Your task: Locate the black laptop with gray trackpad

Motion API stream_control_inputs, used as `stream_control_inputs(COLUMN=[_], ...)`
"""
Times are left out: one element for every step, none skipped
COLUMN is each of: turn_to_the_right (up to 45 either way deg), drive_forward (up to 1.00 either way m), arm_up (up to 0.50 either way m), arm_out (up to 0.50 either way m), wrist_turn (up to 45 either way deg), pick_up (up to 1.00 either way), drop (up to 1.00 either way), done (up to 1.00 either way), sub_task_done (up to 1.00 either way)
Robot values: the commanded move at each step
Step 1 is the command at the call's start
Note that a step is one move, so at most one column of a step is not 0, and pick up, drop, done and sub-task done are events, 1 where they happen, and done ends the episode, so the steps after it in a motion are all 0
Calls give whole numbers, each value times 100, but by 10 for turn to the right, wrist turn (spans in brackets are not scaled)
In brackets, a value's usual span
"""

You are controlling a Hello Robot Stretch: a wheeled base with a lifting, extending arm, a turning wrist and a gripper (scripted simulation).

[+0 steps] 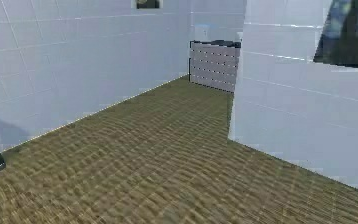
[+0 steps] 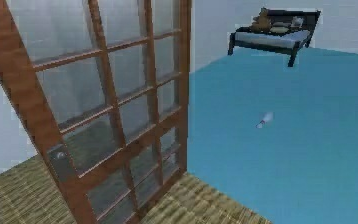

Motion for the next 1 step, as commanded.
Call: stream_control_inputs(turn_to_the_right=[0], drive_forward=[100], arm_up=[0], arm_out=[0], wrist_turn=[0], pick_up=[0], drop=[0], done=[0], sub_task_done=[0])
